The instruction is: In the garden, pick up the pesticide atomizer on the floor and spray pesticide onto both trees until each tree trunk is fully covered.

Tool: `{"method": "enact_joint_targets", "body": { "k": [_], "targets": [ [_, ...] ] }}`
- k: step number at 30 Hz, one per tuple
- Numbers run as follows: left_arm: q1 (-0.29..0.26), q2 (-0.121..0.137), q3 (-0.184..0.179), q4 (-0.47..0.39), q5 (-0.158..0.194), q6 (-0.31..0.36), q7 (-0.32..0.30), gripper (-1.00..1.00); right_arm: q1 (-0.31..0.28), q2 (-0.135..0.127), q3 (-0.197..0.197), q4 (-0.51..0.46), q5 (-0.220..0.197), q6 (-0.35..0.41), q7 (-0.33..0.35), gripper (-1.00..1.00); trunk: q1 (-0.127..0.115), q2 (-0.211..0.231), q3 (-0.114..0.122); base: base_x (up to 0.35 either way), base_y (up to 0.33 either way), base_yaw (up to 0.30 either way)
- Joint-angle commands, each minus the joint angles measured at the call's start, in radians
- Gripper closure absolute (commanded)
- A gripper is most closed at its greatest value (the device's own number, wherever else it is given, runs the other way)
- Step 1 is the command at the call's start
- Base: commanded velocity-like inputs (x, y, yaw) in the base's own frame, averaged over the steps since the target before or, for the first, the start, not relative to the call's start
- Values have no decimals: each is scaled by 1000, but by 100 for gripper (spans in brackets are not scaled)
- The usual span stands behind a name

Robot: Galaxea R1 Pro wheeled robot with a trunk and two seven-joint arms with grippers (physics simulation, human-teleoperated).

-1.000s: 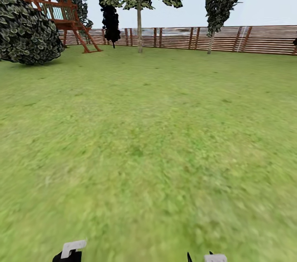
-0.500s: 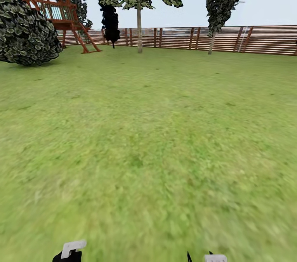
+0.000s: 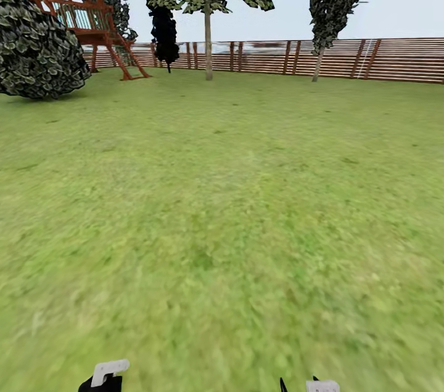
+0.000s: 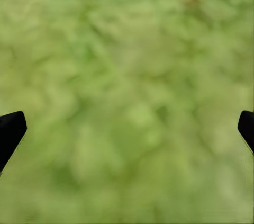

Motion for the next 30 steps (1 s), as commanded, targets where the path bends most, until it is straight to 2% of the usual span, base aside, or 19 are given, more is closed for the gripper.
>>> {"method": "enact_joint_targets", "body": {
  "k": [1,30],
  "targets": [
    [0,0,0,0,0,0,0,100,0,0,0,0,0,0,0,-100,0,0,0,339,0,0],
    [0,0,0,0,0,0,0,100,0,0,0,0,1,0,0,-100,0,0,0,339,0,0]
  ]
}}
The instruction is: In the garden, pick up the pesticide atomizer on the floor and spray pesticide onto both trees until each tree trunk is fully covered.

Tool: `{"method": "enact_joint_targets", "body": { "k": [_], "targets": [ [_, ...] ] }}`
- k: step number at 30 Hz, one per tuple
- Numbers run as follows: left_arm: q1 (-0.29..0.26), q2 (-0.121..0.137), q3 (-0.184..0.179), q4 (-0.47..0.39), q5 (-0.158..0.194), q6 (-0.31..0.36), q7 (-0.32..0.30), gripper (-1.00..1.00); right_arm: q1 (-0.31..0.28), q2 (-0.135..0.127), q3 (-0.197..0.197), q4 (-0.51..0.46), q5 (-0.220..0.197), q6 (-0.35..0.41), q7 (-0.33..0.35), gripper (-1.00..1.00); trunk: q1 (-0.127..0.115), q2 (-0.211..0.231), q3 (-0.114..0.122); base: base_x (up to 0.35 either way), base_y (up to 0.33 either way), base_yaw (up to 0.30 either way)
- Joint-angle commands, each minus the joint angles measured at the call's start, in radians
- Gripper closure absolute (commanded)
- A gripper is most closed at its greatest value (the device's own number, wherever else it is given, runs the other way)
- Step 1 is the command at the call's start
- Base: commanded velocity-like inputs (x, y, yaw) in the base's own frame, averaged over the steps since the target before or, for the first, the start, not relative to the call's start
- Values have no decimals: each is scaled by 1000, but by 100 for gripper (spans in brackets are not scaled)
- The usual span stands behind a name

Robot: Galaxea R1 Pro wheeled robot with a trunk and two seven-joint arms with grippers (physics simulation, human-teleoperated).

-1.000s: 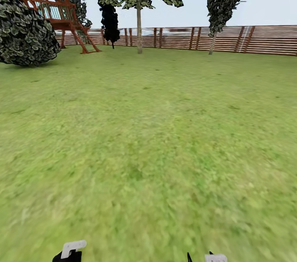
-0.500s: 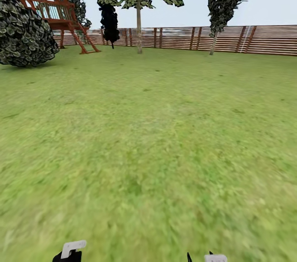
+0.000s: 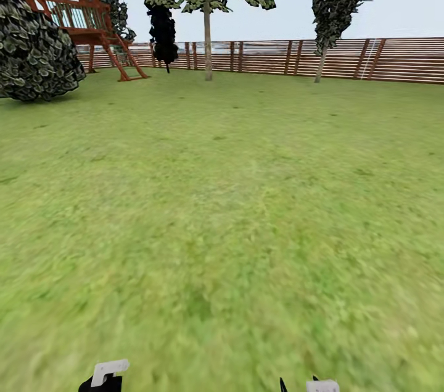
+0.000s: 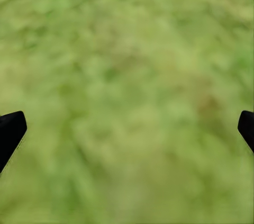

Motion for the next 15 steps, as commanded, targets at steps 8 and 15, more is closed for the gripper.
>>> {"method": "enact_joint_targets", "body": {
  "k": [8,15],
  "targets": [
    [0,0,0,0,0,0,0,100,0,0,0,0,0,0,0,-100,0,0,0,339,0,0],
    [0,0,0,0,0,0,0,100,0,0,0,0,0,0,0,-100,0,0,0,339,0,0]
  ]
}}
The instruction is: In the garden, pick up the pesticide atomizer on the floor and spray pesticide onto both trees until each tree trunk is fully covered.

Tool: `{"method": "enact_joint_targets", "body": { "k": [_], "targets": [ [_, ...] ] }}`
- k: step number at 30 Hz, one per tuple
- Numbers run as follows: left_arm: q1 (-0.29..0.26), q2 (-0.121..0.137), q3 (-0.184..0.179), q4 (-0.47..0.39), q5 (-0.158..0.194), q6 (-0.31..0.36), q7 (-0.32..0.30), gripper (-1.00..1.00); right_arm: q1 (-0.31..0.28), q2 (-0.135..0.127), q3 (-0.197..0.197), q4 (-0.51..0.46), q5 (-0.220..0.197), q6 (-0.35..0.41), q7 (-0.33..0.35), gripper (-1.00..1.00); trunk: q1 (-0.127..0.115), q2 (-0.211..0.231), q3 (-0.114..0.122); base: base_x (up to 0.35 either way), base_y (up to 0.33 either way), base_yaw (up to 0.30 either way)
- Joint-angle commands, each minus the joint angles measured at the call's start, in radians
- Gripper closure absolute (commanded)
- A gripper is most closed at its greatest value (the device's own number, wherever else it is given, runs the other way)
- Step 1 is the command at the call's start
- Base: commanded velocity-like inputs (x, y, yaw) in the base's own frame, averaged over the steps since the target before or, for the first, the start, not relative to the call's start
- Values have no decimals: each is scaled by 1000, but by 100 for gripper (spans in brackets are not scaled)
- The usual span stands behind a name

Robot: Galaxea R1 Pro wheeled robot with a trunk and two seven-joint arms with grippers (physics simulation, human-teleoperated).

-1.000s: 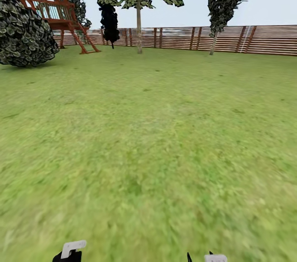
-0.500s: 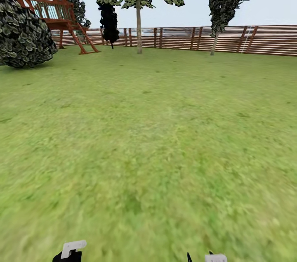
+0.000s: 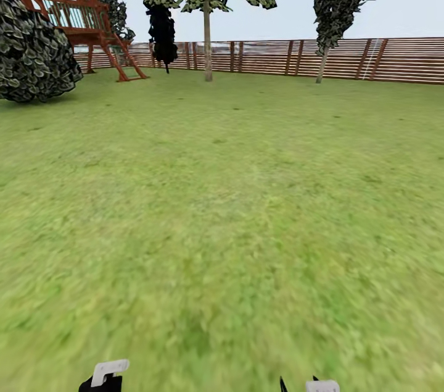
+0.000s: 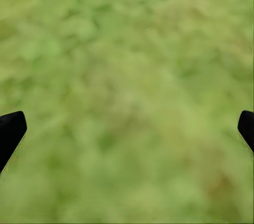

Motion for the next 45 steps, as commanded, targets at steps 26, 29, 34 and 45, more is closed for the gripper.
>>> {"method": "enact_joint_targets", "body": {
  "k": [26,29,34,45],
  "targets": [
    [0,0,0,0,0,0,0,100,0,0,0,0,0,0,0,-100,0,0,0,339,0,0],
    [0,0,0,0,0,0,0,100,0,0,0,0,0,0,0,-100,0,0,0,339,0,0],
    [0,0,0,0,0,0,0,100,0,0,0,0,0,0,0,-100,0,0,0,339,0,0],
    [0,0,0,0,0,0,0,100,0,0,0,0,0,0,-1,-100,0,0,0,339,0,0]
  ]
}}
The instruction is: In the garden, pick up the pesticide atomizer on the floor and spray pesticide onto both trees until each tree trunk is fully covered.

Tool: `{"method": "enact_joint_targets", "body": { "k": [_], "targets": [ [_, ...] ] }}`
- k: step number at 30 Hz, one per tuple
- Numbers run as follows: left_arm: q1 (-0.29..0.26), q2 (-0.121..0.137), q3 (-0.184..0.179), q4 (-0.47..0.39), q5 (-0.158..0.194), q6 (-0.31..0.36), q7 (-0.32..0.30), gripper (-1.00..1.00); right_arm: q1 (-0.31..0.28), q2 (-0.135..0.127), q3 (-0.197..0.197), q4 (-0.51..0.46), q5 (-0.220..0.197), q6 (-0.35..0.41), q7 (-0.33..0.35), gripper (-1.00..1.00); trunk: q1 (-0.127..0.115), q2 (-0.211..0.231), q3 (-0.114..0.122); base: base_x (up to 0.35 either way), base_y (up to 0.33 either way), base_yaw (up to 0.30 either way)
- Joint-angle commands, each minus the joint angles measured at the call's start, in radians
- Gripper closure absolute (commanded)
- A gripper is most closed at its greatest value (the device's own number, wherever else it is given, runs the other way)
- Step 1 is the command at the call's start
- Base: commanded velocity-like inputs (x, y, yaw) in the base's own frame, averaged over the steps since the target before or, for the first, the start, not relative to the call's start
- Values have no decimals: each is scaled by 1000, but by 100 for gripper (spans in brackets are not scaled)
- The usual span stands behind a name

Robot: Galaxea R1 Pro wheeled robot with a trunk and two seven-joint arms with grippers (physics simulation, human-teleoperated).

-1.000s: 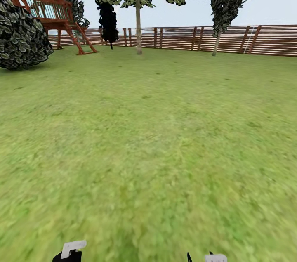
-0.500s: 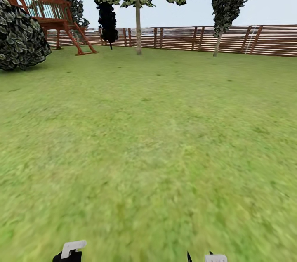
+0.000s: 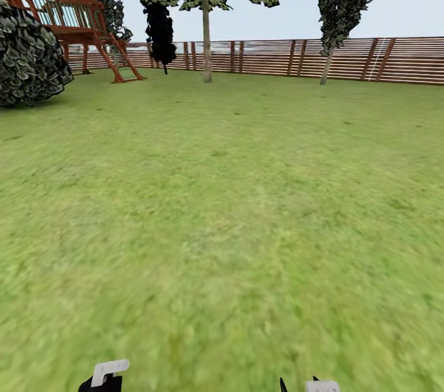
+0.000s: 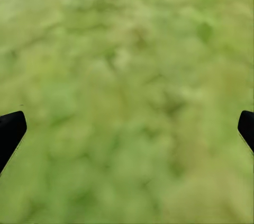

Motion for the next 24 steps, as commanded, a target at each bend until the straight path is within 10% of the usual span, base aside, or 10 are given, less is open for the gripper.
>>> {"method": "enact_joint_targets", "body": {
  "k": [1,24],
  "targets": [
    [0,0,0,0,0,0,0,100,0,0,0,0,0,0,0,-100,0,0,0,339,0,0],
    [0,0,0,0,0,0,0,100,0,0,0,0,0,0,0,-100,0,0,0,339,0,0]
  ]
}}
